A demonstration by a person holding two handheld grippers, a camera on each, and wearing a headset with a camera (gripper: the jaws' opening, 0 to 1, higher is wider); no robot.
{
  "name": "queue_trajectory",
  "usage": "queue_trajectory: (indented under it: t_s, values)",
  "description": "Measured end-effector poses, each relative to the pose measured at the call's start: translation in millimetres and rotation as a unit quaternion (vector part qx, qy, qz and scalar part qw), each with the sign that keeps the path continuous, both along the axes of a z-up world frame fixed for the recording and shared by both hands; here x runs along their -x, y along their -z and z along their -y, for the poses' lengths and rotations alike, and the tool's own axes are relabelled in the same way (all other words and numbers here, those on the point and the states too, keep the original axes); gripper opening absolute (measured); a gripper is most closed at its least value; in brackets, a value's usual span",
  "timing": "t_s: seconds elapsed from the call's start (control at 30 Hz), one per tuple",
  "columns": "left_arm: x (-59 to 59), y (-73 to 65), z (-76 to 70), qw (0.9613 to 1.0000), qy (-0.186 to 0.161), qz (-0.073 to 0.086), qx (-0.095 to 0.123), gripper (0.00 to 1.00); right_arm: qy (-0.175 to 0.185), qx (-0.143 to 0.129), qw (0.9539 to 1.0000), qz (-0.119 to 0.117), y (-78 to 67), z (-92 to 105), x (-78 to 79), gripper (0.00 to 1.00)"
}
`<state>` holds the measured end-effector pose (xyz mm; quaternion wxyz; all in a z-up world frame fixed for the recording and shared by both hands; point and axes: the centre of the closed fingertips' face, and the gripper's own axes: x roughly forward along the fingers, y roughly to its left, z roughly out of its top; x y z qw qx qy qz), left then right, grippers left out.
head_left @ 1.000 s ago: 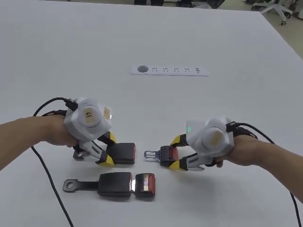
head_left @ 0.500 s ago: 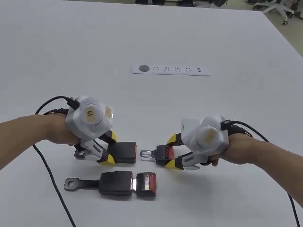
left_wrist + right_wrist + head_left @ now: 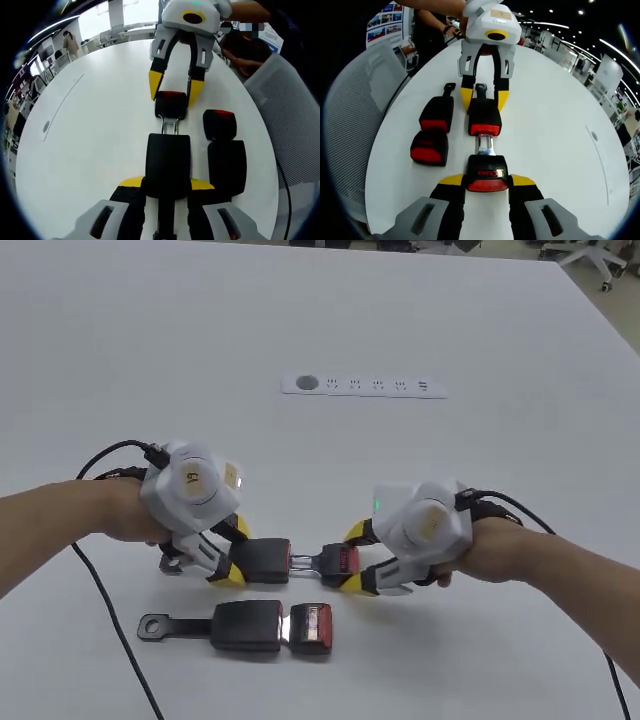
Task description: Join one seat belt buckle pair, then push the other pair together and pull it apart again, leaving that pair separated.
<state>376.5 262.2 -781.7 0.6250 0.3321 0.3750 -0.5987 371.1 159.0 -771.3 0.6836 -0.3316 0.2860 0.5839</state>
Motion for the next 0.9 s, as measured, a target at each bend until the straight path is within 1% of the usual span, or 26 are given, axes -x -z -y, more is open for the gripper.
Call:
queue_trajectory:
  t_s: [0.17, 0.23, 0.37, 0.43, 0.57, 0.6, 0.63, 0.83, 0.9]
  values:
    - [-0.2, 0.1, -0.3, 1.0000, 0.001, 0.000, 0.000, 0.33, -0.001, 0.000, 1.0000, 0.000, 0.4, -0.5, -0.4, 0.30]
    - [0.6, -0.8, 0.3, 1.0000, 0.001, 0.000, 0.000, 0.33, -0.005, 0.000, 1.0000, 0.002, -1.4, -1.9, 0.9, 0.30]
    - [1.1, -1.3, 0.5, 1.0000, 0.001, 0.000, 0.000, 0.33, -0.007, -0.004, 1.0000, 0.001, -0.3, -6.0, 0.9, 0.30]
    - [1.3, -1.4, 0.6, 1.0000, 0.000, 0.000, 0.000, 0.33, -0.006, -0.006, 1.0000, 0.000, -2.4, -8.3, 2.5, 0.30]
    - [1.3, -1.3, 0.4, 1.0000, 0.000, 0.000, -0.001, 0.33, -0.003, -0.009, 0.9999, 0.000, -1.0, -12.6, 1.6, 0.30]
    - [1.2, -1.2, 0.2, 1.0000, 0.000, 0.000, -0.001, 0.33, 0.000, -0.007, 1.0000, -0.001, 1.4, -14.9, 1.4, 0.30]
    - [1.0, -1.0, 0.2, 1.0000, -0.001, 0.000, -0.001, 0.33, -0.004, -0.006, 1.0000, 0.004, 2.0, -14.4, 0.7, 0.30]
    - [1.3, -1.6, 0.5, 1.0000, -0.001, 0.000, -0.001, 0.33, 0.001, -0.011, 0.9999, 0.004, 2.0, -13.0, -0.5, 0.30]
    - [1.5, -1.7, 0.7, 1.0000, -0.002, 0.000, -0.001, 0.33, 0.001, -0.013, 0.9999, 0.004, -0.1, -13.2, 0.7, 0.30]
